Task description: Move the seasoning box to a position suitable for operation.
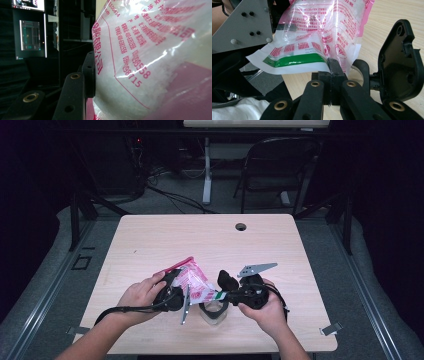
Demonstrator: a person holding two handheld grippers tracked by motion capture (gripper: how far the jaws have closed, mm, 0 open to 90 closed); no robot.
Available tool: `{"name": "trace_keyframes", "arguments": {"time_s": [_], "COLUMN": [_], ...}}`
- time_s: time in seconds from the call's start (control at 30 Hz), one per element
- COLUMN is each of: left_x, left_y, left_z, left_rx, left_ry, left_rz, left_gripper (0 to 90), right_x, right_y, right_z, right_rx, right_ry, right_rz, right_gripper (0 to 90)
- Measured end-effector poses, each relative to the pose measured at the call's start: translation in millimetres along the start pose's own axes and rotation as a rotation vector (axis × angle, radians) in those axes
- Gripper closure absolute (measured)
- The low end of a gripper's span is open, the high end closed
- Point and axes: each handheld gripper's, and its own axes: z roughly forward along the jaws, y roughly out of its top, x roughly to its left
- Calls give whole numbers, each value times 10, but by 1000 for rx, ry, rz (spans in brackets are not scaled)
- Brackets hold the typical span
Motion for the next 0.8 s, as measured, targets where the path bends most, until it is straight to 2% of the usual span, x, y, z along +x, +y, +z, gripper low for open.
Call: {"name": "trace_keyframes", "arguments": {"time_s": [0.1,0.33,0.57,0.67,0.7,0.8], "left_x": [2,-5,-24,-26,-34,-31], "left_y": [8,18,47,64,60,74], "left_z": [-11,-21,-34,-41,-31,-56], "left_rx": [6,3,11,10,-5,16], "left_ry": [11,39,69,82,92,90], "left_rz": [18,28,64,80,81,100], "left_gripper": [621,622,624,626,626,628], "right_x": [-6,-3,-9,-19,-19,-27], "right_y": [-3,-12,-27,-37,-42,-47], "right_z": [-2,-1,-5,-9,-7,-8], "right_rx": [1,2,9,14,9,12], "right_ry": [0,-4,-10,-8,-9,-7], "right_rz": [-1,-3,-3,-2,2,3], "right_gripper": [900,900,900,900,900,900]}}
